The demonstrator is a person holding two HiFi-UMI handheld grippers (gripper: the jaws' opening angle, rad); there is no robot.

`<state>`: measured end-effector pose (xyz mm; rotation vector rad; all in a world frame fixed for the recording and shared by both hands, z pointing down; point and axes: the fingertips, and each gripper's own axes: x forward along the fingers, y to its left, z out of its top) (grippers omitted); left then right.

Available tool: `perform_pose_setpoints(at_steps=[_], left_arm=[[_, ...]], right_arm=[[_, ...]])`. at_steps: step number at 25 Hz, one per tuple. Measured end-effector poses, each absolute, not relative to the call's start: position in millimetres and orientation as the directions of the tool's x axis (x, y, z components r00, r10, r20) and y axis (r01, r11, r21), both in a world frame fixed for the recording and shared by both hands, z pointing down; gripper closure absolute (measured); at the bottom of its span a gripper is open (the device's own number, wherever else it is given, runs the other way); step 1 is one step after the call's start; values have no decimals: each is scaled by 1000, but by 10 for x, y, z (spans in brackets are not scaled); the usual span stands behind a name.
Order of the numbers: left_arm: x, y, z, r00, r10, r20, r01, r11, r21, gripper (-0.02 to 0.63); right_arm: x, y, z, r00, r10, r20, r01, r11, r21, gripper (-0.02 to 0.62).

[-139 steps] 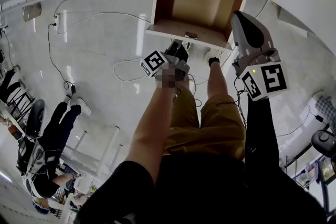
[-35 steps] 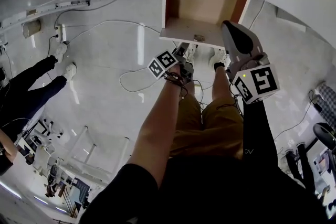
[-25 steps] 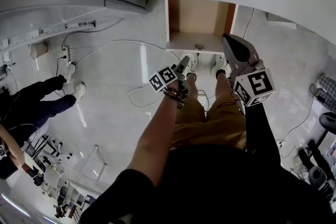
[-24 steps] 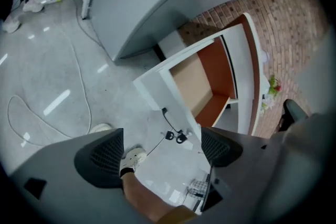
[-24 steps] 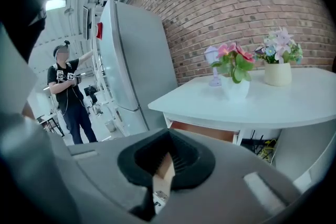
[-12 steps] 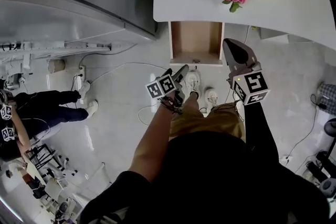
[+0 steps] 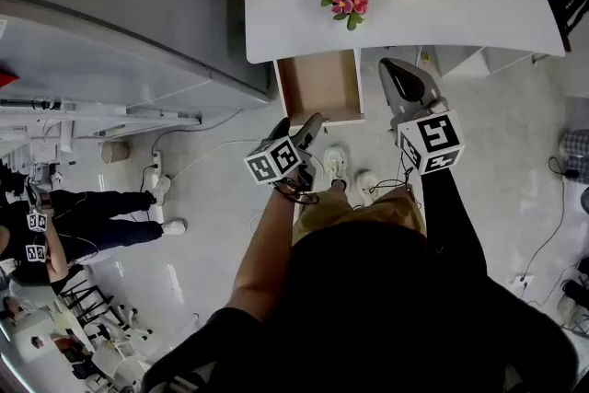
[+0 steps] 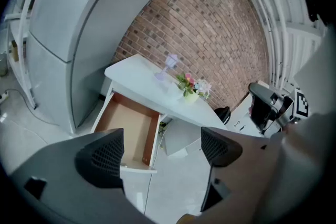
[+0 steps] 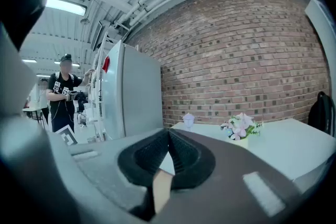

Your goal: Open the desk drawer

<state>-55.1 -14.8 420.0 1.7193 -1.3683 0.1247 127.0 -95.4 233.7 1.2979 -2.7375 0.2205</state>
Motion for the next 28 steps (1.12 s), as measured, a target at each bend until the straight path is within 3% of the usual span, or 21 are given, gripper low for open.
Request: perform_pose_setpoints(at_steps=[5, 14, 28], left_arm=[[-344, -354, 3564, 358, -814, 458, -851, -82, 519, 164], [-140, -469, 2194, 305, -906, 295, -949, -262, 177, 164], [-6, -368, 1419, 205, -960, 190, -969, -226, -99, 167]], right_arm=[[1600, -897, 2109, -623, -773, 120, -782, 621, -61, 595], [1730, -866, 1631, -636, -771, 40, -772, 635, -27, 595], [1766, -788, 1222, -678, -733, -43, -735, 678, 24, 595]])
